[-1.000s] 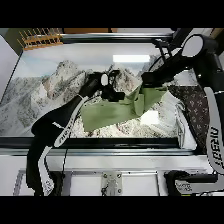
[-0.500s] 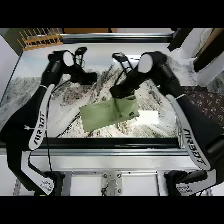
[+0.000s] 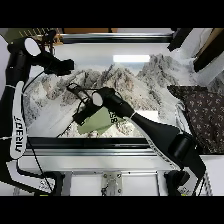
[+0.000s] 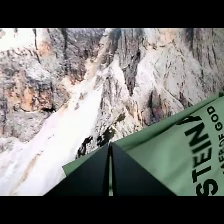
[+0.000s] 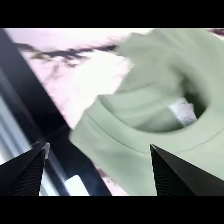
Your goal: Fold the clothes and pants, and hang the long-sleeved shirts on hangers.
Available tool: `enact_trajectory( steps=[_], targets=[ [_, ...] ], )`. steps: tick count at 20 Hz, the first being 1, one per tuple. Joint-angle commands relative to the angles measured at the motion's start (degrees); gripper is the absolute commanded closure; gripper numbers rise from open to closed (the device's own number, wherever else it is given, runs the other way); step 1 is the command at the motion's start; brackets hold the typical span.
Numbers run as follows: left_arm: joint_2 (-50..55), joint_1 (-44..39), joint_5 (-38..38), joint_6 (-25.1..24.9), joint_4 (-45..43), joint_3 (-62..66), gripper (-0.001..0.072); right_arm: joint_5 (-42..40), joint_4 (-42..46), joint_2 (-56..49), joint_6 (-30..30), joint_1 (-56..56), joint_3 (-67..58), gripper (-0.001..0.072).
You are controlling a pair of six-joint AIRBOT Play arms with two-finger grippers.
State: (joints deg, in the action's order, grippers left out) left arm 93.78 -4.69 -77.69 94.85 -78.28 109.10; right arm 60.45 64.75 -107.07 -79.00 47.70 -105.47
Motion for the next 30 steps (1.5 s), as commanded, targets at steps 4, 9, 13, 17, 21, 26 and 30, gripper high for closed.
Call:
enact_trajectory(
  steps=[4, 9, 13, 17, 21, 26, 30],
  targets=[
    [-6.8, 5.73, 1.51, -0.15, -0.17, -3.02, 0.0699, 0.04, -1.16, 6.97, 3.98, -5.9, 4.7, -0.0008],
    [-18.69, 4.44, 7.91, -0.39, 1.55, -26.86, 0.0699, 2.08, -1.44, 14.91, 1.79, -25.29, 21.86, -0.0008],
    [-25.79, -0.9, 13.62, -1.07, 4.52, -42.49, 0.0699, 5.01, -9.79, 10.88, 1.07, -39.32, 25.9, -0.0008],
    [-29.64, -6.49, 16.37, -1.01, 4.9, -49.42, 0.0699, 5.6, -18.47, 3.78, 4.39, -42.29, 25.88, -0.0008],
    [-30.14, -9.33, 16.52, -0.98, 4.9, -50.29, 0.0699, 5.62, -26.14, -0.68, 8.31, -38.84, 25.79, -0.0008],
    [-30.14, -9.49, 16.83, -0.94, 4.94, -50.29, 0.0699, 5.33, -30.6, -2.12, 10.56, -32.22, 25.79, -0.0008],
    [-30.14, -9.51, 16.83, -0.39, 4.94, -50.29, 0.0699, 5.07, -30.6, -2.14, 14.19, -28.81, 25.79, 0.0376]
  ],
)
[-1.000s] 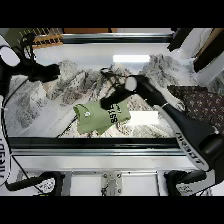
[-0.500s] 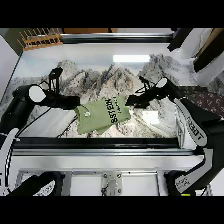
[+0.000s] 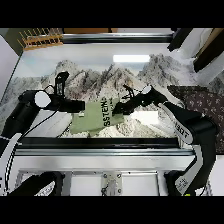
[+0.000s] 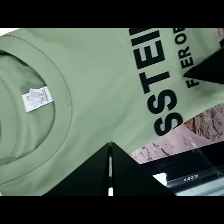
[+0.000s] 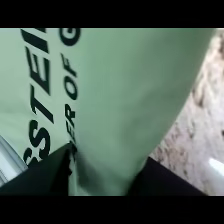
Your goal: Fold the clothes and pants, and hang the long-sleeved shirts on hangers.
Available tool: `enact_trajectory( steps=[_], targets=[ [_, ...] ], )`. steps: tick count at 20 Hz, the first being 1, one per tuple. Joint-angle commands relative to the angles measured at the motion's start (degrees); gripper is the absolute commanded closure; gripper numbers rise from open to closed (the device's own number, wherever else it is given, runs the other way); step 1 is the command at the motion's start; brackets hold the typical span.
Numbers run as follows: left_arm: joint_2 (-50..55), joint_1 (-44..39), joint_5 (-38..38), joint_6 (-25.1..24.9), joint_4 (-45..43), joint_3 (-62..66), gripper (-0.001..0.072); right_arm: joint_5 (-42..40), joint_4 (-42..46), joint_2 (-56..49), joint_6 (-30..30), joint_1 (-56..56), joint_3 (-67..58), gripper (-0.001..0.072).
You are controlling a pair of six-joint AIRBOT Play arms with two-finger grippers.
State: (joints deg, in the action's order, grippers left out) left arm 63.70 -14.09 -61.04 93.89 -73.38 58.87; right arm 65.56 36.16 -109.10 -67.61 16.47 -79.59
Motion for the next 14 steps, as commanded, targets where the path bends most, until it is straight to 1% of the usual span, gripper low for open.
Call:
enact_trajectory(
  steps=[1, 2, 3, 5, 7, 9, 11, 14],
  targets=[
    [-0.07, -0.11, 0.17, 1.11, 0.04, -0.07, 0.0699, -0.7, -1.99, -0.09, 3.65, 2.93, -0.11, 0.0501],
    [-0.07, -0.11, 0.17, 1.11, 0.04, -0.07, 0.0699, -1.14, -2.01, 0.0, 4.28, 3.02, -0.13, 0.0632],
    [-0.07, -0.11, 0.15, 1.11, 0.04, -0.07, 0.0699, -1.42, -1.92, 0.31, 4.22, 2.93, -0.28, 0.0698],
    [-0.07, -0.11, 0.0, 1.11, 0.04, -0.07, 0.0699, -1.53, -0.33, 2.49, 3.32, 1.79, -1.16, 0.0698],
    [-0.07, -0.09, 0.07, 1.11, 0.0, -0.07, 0.0699, -1.36, 5.88, 6.91, -1.64, -1.55, -3.39, 0.0698],
    [-0.07, -0.11, 0.2, 1.11, 0.02, -0.07, 0.0699, -0.04, 14.51, 12.57, -7.37, -7.3, -6.05, 0.0698],
    [-0.07, -0.11, 0.22, 1.11, 0.02, -0.07, 0.0699, 1.81, 19.82, 17.75, -9.01, -13.84, -7.85, 0.0698],
    [-0.07, -0.11, 0.31, 1.11, 0.02, -0.07, 0.0699, 2.01, 20.83, 25.0, -8.96, -25.7, -8.55, 0.0698]
  ],
)
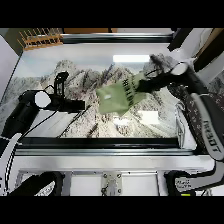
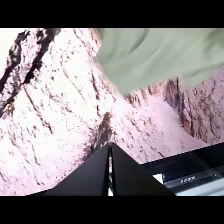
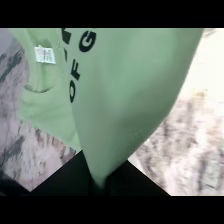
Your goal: Fold the clothes and pants, and hang the long-sleeved shirts on hangers.
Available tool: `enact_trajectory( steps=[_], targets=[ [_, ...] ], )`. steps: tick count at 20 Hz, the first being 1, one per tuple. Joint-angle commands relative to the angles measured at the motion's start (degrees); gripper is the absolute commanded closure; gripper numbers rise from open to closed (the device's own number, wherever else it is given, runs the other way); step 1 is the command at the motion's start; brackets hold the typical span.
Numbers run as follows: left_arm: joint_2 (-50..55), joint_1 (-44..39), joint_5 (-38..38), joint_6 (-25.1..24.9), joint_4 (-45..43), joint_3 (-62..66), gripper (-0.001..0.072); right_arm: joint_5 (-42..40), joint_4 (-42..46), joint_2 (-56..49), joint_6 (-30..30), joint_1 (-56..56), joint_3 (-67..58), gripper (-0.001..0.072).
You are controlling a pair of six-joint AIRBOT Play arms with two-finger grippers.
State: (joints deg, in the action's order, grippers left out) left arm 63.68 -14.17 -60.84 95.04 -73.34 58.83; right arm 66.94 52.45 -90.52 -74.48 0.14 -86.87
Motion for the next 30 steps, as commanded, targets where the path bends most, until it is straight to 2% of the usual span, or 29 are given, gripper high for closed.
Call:
enact_trajectory(
  steps=[1, 6, 9, 13, 17, 21, 24, 27, 30],
  targets=[
    [-0.04, -0.02, 0.22, -0.04, -0.02, -0.02, 0.0699, 0.09, 4.55, 8.22, -2.1, -13.18, -1.27, 0.0699],
    [-0.04, -0.02, 1.7, 0.9, 0.02, -0.04, 0.0699, -8.11, 4.33, 14.16, -2.03, -29.88, -1.27, 0.0698],
    [-0.04, -0.02, 2.27, 0.96, 0.02, -0.04, 0.0699, -9.38, 4.33, 16.39, -2.08, -35.85, -1.27, 0.0699],
    [-0.04, -0.02, 2.38, 0.96, 0.0, -0.04, 0.0699, -3.19, 5.77, 20.65, -3.5, -40.5, -1.25, 0.0699],
    [-0.04, -0.02, 2.4, 0.94, -0.04, -0.04, 0.0699, 9.49, 19.17, 23.82, -9.51, -40.85, -0.59, 0.0699],
    [-0.04, -0.02, 2.47, 0.94, -0.09, -0.04, 0.0699, 17.18, 33.53, 26.77, -15.47, -40.87, 5.22, 0.0699],
    [-0.04, -0.02, 2.51, 0.94, -0.11, -0.04, 0.0699, 17.92, 41.09, 28.72, -17.75, -40.89, 12.59, 0.0699],
    [-0.04, -0.02, 2.45, 0.92, -0.13, -0.04, 0.0699, 16.68, 43.36, 29.05, -17.75, -40.89, 20.7, 0.0697],
    [-0.04, -0.02, 2.45, 0.94, -0.11, -0.04, 0.0699, 17.2, 43.36, 29.05, -18.6, -40.89, 23.19, 0.0684]
  ],
)
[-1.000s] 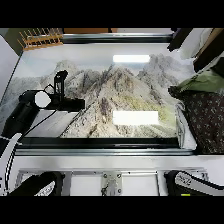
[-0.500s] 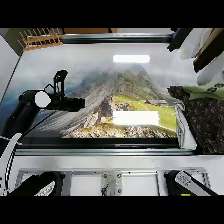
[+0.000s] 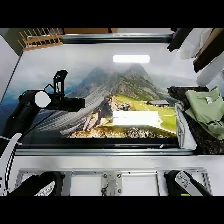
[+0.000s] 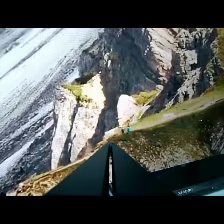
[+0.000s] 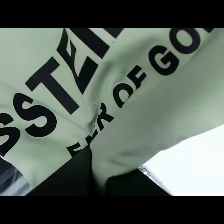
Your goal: Fold the clothes and pants, and hang the long-sleeved shirts on hangers.
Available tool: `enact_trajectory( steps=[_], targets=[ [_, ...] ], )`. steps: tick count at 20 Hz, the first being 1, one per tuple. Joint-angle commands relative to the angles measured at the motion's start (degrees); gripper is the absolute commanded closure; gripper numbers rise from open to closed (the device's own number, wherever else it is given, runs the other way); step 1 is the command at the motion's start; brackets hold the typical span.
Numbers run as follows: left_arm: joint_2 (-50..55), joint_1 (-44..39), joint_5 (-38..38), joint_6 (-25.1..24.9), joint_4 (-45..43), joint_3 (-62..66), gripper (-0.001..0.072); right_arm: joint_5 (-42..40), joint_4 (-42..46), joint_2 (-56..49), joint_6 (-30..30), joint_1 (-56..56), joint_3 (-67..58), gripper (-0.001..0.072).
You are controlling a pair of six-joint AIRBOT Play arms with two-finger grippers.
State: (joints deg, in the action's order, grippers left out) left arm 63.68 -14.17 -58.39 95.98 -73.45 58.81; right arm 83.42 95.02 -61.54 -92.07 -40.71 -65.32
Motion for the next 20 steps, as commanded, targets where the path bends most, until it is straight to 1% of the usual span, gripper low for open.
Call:
enact_trajectory(
  steps=[1, 2, 3, 4, 5, 7, 8, 9, 10, 11, 12, 15, 16, 17, 18, 19, 20],
  targets=[
    [-0.04, -0.02, 0.0, -0.02, -0.02, -0.02, 0.0699, 1.14, 0.79, 0.07, -1.53, -0.04, 1.73, 0.066],
    [-0.04, -0.02, 0.02, -0.02, -0.02, -0.02, 0.0699, 1.42, 0.76, 0.07, -1.95, -0.02, 1.75, 0.0446],
    [-0.04, -0.02, 0.0, -0.02, -0.02, -0.02, 0.0699, 1.79, 0.76, 0.11, -2.14, -0.02, 1.75, 0.0163],
    [-0.04, -0.02, 0.02, -0.02, -0.02, -0.02, 0.0699, 1.68, 0.42, 0.42, -2.64, 0.0, 1.75, 0.0101],
    [-0.04, -0.02, 0.0, -0.02, -0.02, -0.02, 0.0699, 0.76, -0.37, 1.22, -2.67, 0.13, 1.75, 0.0102],
    [-0.04, -0.02, 0.02, 0.0, 0.0, -0.02, 0.0699, -3.1, -5.46, 4.57, -2.21, 1.01, 1.75, 0.0101],
    [-0.04, -0.02, 0.11, 0.0, 0.02, -0.02, 0.0699, -5.97, -11.19, 7.41, -1.11, 2.84, 1.75, 0.0101],
    [-0.04, -0.02, 0.11, 0.0, 0.0, -0.02, 0.0699, -8.7, -20.48, 10.47, 3.37, 6.82, 1.75, 0.0101],
    [-0.04, -0.02, 0.17, 0.0, 0.0, -0.02, 0.0699, -10.36, -28.13, 12.22, 6.03, 11.91, 1.75, 0.0101],
    [-0.04, 0.0, 0.15, 0.0, -0.07, -0.02, 0.0699, -11.43, -33.68, 12.85, 7.98, 18.29, 1.75, 0.0101],
    [-0.04, 0.0, 0.0, 0.0, -0.04, 0.0, 0.0699, -11.43, -35.65, 12.81, 9.11, 22.6, 1.75, 0.0101],
    [-0.04, -0.02, 0.0, 0.0, 0.0, -0.02, 0.0699, -11.43, -35.74, 12.52, 9.42, 33.38, 1.75, 0.0102],
    [-0.04, -0.02, -0.02, 0.0, 0.0, -0.02, 0.0699, -11.43, -35.74, 12.39, 9.42, 35.8, 1.75, 0.011],
    [-0.04, -0.02, -0.02, 0.0, -0.02, -0.02, 0.0699, -11.43, -35.74, 12.17, 9.42, 37.7, 1.75, 0.021],
    [-0.04, -0.02, 0.0, 0.0, 0.0, -0.02, 0.0699, -11.41, -35.74, 11.98, 9.42, 39.08, 1.75, 0.0417],
    [-0.04, -0.02, -0.02, 0.0, 0.02, -0.02, 0.0699, -11.43, -35.71, 11.96, 9.42, 39.89, 1.75, 0.0604],
    [-0.04, -0.02, 0.0, 0.0, 0.02, 0.0, 0.0699, -11.39, -35.82, 11.98, 9.42, 40.19, 1.75, 0.0695]
  ],
)
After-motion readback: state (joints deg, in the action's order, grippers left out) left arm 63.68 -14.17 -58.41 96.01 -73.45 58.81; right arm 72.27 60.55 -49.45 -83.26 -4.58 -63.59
